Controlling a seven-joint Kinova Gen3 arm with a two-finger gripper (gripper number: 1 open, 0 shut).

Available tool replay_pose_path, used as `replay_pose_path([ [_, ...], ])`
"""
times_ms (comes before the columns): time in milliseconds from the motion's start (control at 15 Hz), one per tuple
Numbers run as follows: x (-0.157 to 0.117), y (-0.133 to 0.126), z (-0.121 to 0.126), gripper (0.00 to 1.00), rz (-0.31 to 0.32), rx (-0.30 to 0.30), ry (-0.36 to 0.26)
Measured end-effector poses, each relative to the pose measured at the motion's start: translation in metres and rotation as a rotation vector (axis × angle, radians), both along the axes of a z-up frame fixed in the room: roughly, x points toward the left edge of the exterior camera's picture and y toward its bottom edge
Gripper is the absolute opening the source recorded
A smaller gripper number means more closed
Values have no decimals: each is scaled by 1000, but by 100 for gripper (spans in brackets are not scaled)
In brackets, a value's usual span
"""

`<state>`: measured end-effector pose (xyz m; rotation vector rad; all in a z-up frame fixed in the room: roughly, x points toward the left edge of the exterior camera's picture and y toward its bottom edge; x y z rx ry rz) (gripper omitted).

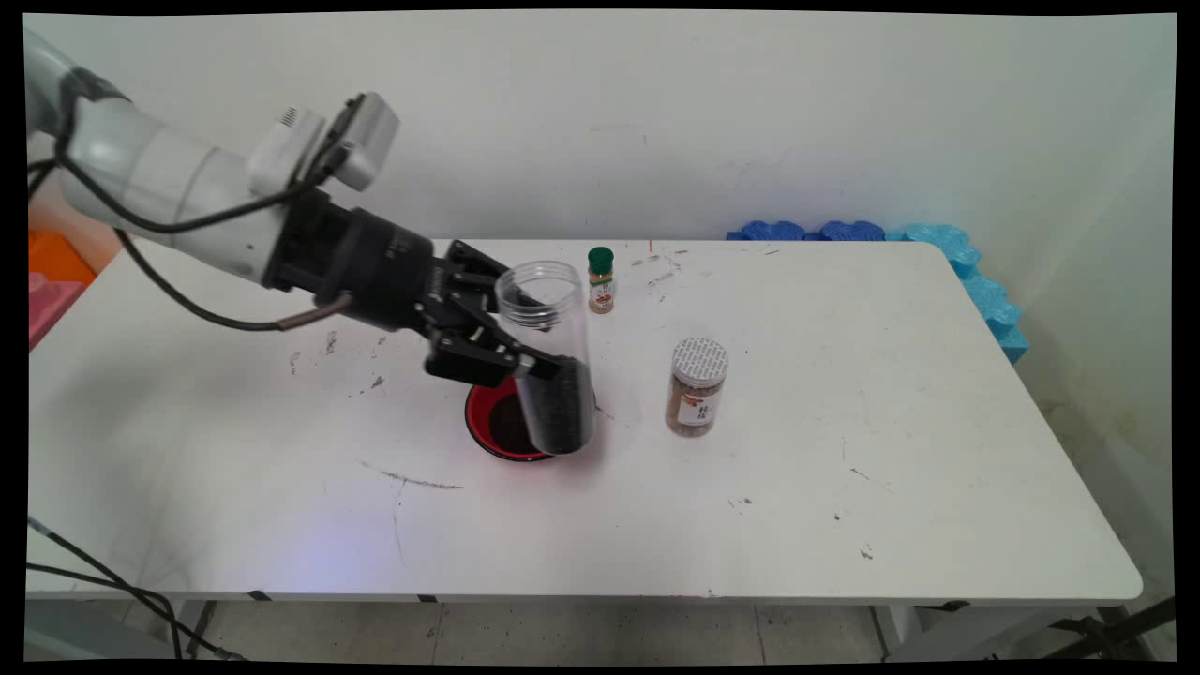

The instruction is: Pour the black seasoning powder in the red bowl

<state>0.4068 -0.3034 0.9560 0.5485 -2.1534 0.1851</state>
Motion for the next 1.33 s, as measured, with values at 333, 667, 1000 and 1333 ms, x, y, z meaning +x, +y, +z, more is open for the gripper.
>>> replay_pose_path([
  [333,24,2,5,0,-14,22,-26],
  [667,34,0,6,0,-7,42,-36],
  [1000,39,-4,1,0,40,103,-23],
  [1333,43,-9,-9,0,94,176,8],
])
